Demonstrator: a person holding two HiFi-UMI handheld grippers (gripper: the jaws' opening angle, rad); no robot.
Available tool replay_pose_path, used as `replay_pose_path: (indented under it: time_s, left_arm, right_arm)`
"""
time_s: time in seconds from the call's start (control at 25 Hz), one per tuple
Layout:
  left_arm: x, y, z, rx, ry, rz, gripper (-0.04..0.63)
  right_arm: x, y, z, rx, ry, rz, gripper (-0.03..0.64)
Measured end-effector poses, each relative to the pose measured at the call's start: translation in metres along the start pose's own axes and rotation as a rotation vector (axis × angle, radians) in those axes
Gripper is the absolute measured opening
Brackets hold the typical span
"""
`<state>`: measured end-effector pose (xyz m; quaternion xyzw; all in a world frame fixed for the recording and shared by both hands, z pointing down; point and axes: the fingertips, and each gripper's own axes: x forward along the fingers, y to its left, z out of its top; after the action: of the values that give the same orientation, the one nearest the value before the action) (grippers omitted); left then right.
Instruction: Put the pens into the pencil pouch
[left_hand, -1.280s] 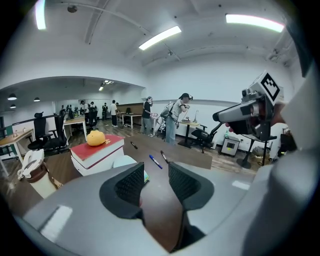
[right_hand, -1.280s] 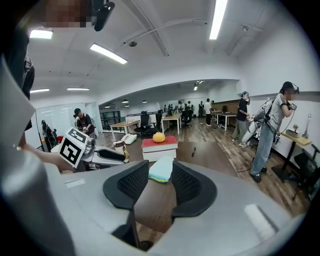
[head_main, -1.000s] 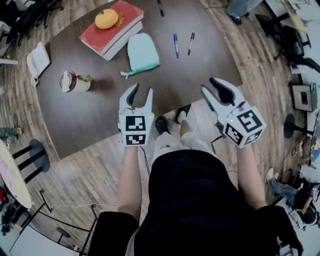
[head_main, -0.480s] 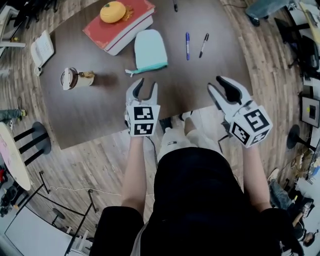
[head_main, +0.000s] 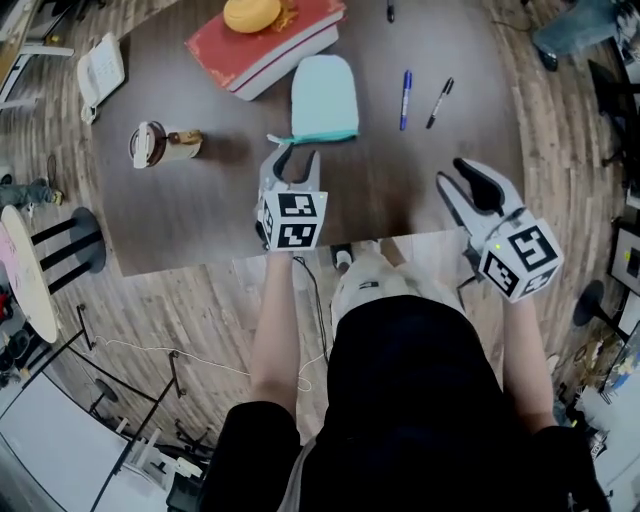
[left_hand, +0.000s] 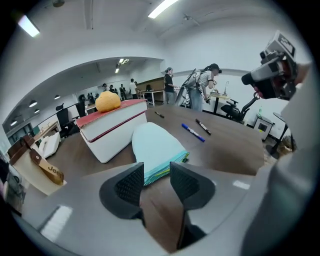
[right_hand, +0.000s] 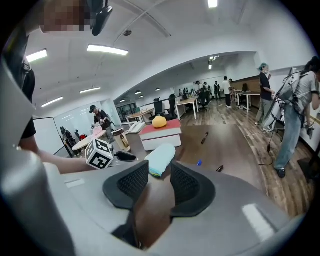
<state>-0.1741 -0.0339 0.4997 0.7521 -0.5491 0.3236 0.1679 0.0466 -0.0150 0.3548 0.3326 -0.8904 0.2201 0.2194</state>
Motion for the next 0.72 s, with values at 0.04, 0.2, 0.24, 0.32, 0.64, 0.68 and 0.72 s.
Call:
replay_pose_path:
  time_s: [0.04, 0.2, 0.24, 0.32, 0.64, 0.68, 0.72]
  left_arm:
    - [0.004, 0.003, -0.005, -0.005, 0.012, 0.007, 0.158]
    - [0.020, 0.011, -0.018, -0.003, 0.042, 0.027, 0.158]
    - [0.023, 0.013, -0.021, 0.000, 0.049, 0.037, 0.158]
    - [0.028, 0.015, -0.026, 0.013, 0.062, 0.057, 0.158]
    - [0.049, 0.014, -0.037, 0.135, 0.121, 0.104, 0.156]
    - [0.051, 0.014, -0.037, 0.138, 0.125, 0.106, 0.156]
    - [0.053, 0.015, -0.037, 0.141, 0.130, 0.107, 0.156]
  right_arm:
    - [0.003, -0.001, -0.001, -0.004, 0.005, 0.011, 0.129]
    - [0.012, -0.011, -0.005, -0.018, 0.026, 0.042, 0.129]
    - [0.014, -0.013, -0.007, -0.019, 0.031, 0.049, 0.129]
    - [0.016, -0.018, -0.011, -0.018, 0.041, 0.064, 0.129]
    - [0.018, -0.031, -0.023, -0.015, 0.057, 0.104, 0.129]
    - [0.018, -0.033, -0.024, -0.015, 0.057, 0.104, 0.129]
    - [0.018, -0.036, -0.025, -0.014, 0.057, 0.104, 0.129]
